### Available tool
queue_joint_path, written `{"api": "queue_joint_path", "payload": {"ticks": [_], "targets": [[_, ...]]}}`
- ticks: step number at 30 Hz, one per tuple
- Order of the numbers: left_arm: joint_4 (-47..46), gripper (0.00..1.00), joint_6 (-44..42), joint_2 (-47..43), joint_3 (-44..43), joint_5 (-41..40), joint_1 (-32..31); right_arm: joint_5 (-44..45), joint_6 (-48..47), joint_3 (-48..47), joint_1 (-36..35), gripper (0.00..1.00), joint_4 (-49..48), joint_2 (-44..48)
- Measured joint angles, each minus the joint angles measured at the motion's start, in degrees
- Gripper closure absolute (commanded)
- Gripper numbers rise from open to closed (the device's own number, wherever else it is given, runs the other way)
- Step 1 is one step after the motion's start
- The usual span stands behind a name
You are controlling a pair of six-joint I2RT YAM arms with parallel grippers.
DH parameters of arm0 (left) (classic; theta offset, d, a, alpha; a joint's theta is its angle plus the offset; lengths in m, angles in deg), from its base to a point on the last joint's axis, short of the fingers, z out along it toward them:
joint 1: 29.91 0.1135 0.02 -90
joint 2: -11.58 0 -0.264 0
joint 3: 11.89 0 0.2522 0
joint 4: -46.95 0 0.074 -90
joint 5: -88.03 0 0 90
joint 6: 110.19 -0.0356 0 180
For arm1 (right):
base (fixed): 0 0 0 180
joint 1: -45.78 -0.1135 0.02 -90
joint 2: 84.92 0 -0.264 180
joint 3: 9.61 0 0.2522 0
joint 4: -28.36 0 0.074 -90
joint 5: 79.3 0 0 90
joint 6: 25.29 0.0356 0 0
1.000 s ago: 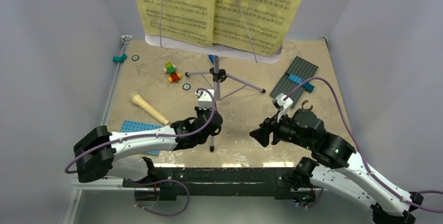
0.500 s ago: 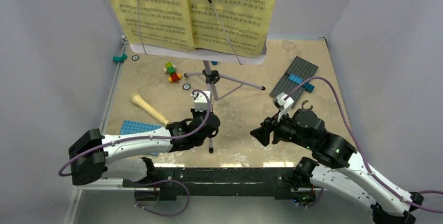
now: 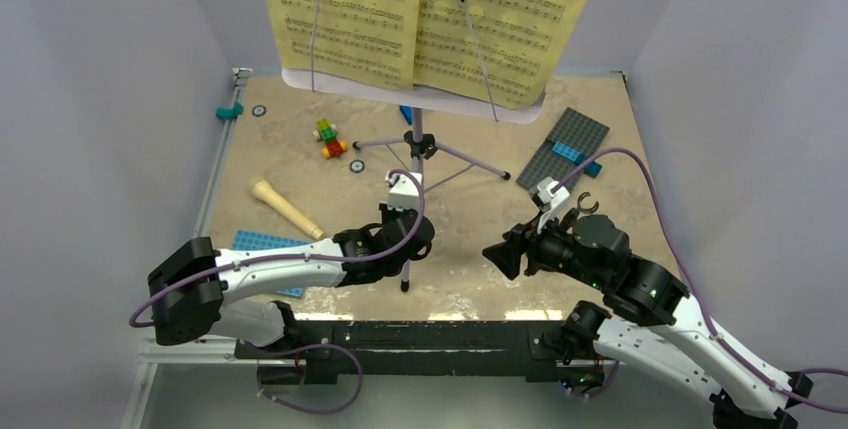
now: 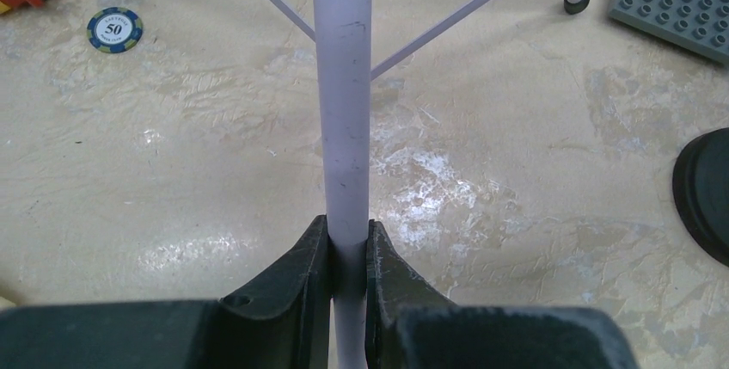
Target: Pack up the instrument practice props
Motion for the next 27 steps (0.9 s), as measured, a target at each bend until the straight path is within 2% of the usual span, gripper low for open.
{"api": "queue_joint_path", "payload": {"ticks": [6,9,11,15,17,23,24,26,27], "targets": [[0.11,0.99,-0.15,0.63,-0.46,-0.39,-0.09,0.13,0.0,0.0,0.0,0.35,0.83,0.11],[0.52,0.77,-0.07,0.63,-0.68,-0.33,-0.09,0.42,0.0,0.0,0.0,0.34,1.31,0.11],[0.83,0.57,-0.02,0.59,-0.81,-0.17,-0.09,0.5,-0.02,0.0,0.0,0.34,1.6,0.13],[3.1,0.34,0.85,-0.24,-0.87,2.56,-0.02,0.63,-0.26,-0.2,0.0,0.34,2.21,0.22],[4.61,0.27,1.09,-0.81,-0.87,4.11,-0.24,1.09,-0.42,-0.55,0.0,0.34,2.51,0.35],[8.5,0.17,1.14,-4.57,-2.67,7.15,-0.28,3.04,-1.25,-2.19,-0.02,0.34,3.08,1.53],[8.98,0.14,0.98,-5.6,-3.34,7.45,-0.28,3.56,-1.31,-2.51,0.0,0.34,3.19,1.68],[9.35,0.01,0.24,-8.68,-4.26,8.17,-0.28,6.91,-1.49,-4.0,-0.04,0.33,4.11,2.25],[9.25,0.0,-0.26,-10.73,-4.33,8.41,-0.28,8.81,-1.49,-4.9,-0.02,0.32,4.46,2.67]]}}
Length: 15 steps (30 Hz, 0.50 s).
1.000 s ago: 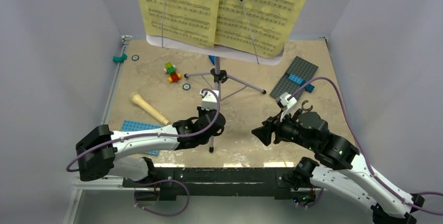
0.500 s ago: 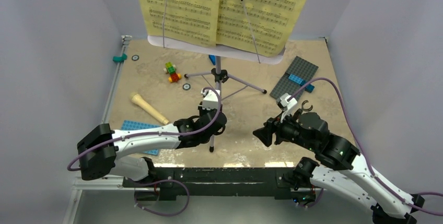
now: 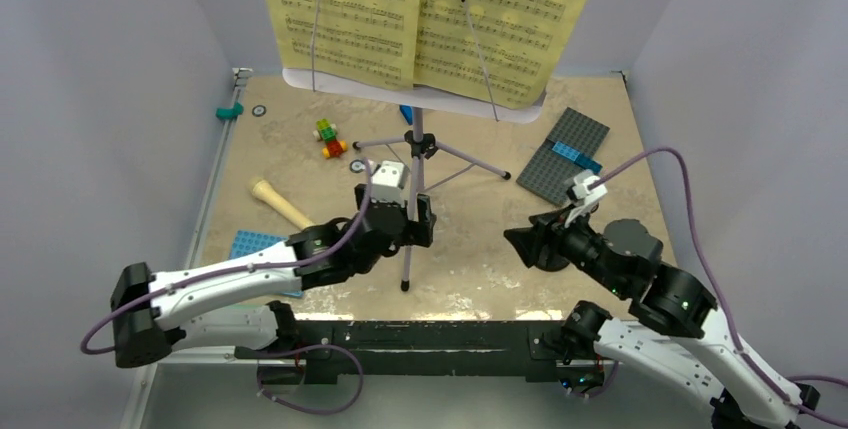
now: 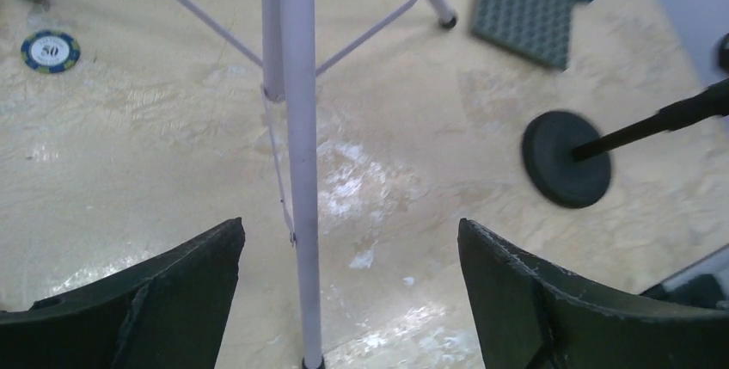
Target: Pack up the instrument practice props
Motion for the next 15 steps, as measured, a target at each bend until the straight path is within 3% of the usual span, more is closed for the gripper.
{"api": "queue_joint_path", "payload": {"ticks": [8,15], "targets": [[-8.94,0.0,-6.51,-20.41,1.29,3.82,0.0,10.47,-2.82,-9.97,0.04,0.19,-1.33,2.73],[-15.34,0.0,-11.82,-23.15,-3.65,10.4,0.0,12.13,-6.75,-18.16,0.04,0.15,-4.35,-1.2]]}}
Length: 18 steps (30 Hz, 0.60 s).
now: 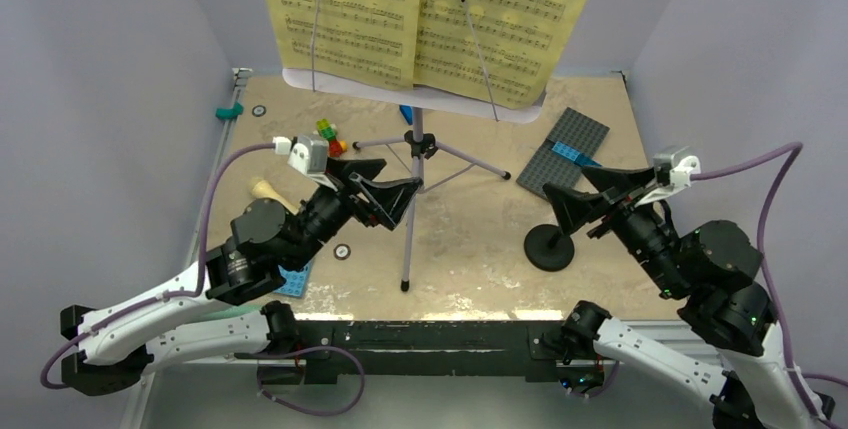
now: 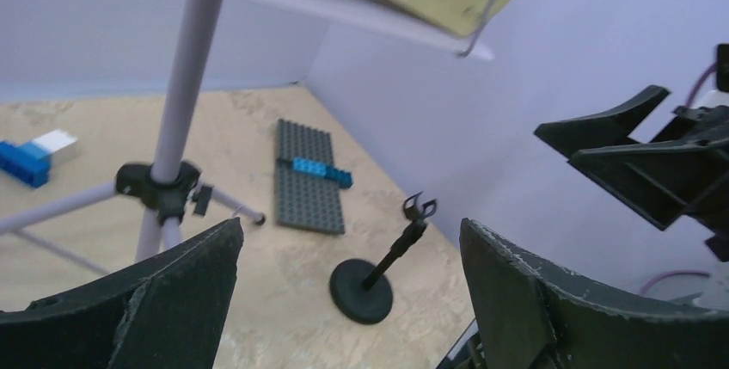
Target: Pack up the instrument practice props
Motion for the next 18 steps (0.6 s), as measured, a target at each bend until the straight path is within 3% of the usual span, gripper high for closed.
{"api": "queue_joint_path", "payload": {"ticks": [10,18], "targets": [[-3.17,0.0,-3.13,10.58,-19.69,15.17,0.0,-0.37,-5.57,-13.68,0.0,0.15,-6.14,-9.14],[-4.02,0.05,-8.81,20.48,-32.83,18.01,0.0,0.28,-12.72,-18.51,0.07,0.16,-14.08,-16.41]]}}
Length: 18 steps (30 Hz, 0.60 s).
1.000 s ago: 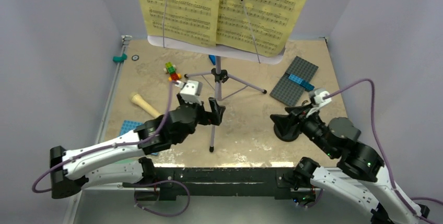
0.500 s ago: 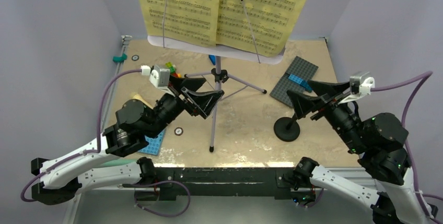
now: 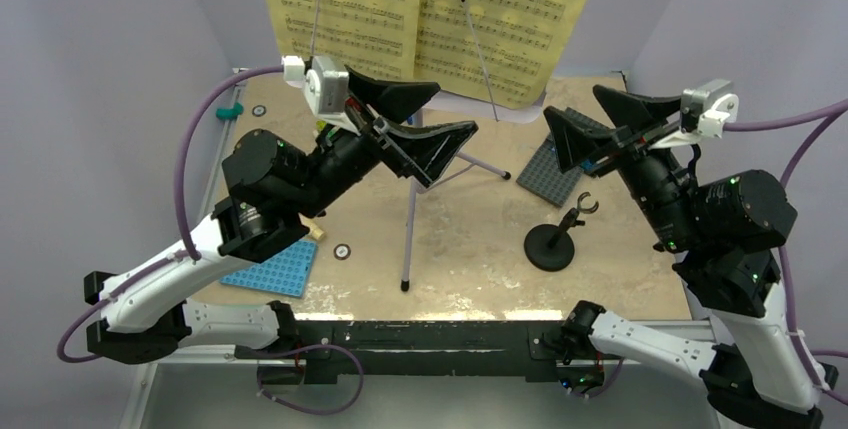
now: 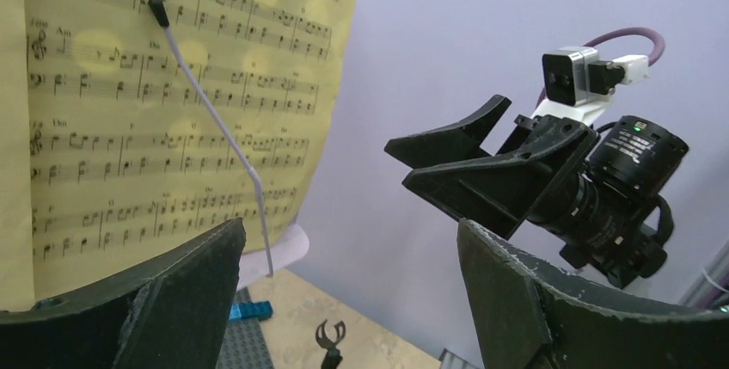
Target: Pack up the instrument practice props
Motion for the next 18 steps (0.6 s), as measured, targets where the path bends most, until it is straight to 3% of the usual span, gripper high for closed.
{"api": "queue_joint_path", "payload": {"ticks": [10,18], "targets": [[1.33,0.16,-5.81,9.03,-9.86,-3.58,0.37,-5.18,-0.17,-9.75,9.49,0.18,0.66,-9.92],[5.75,0.19,-3.13,10.25,-12.37,-5.03,4.61,-11.23,2.75,-13.25,14.69,0.21,2.43,-12.9]]}}
